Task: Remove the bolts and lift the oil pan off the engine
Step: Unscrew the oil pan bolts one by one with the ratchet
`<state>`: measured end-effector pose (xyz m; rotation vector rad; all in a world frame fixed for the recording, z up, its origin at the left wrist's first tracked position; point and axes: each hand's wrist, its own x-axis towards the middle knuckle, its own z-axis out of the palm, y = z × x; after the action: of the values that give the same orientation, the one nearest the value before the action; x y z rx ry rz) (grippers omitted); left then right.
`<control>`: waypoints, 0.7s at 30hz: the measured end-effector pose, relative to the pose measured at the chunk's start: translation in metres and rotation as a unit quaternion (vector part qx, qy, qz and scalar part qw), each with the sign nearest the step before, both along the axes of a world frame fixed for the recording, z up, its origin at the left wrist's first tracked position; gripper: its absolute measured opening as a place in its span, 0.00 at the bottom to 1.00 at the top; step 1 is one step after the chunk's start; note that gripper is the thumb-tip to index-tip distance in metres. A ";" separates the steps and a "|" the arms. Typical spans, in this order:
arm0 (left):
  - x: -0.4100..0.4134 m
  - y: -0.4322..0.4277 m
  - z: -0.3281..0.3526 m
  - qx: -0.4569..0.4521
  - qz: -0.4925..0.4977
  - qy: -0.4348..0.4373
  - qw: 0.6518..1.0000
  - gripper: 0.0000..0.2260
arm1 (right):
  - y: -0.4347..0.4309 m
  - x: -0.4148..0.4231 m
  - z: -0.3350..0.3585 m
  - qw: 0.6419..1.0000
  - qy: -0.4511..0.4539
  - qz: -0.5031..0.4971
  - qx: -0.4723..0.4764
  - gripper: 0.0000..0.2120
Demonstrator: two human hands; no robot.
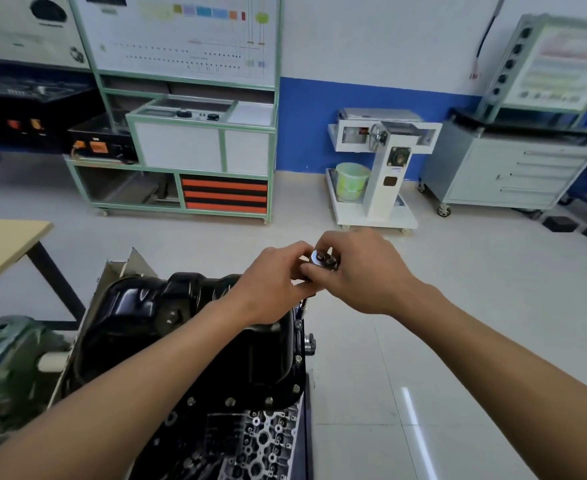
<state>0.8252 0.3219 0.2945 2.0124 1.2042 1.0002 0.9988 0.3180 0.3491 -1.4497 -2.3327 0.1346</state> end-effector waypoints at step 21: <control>0.005 -0.016 -0.029 0.102 0.106 -0.002 0.989 0.16 | -0.009 -0.027 0.001 0.990 0.015 -0.089 -0.109 0.23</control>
<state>0.8300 0.3056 0.2654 2.0661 1.3839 1.2748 0.9723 0.3090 0.3498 -1.7404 -2.2071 0.3694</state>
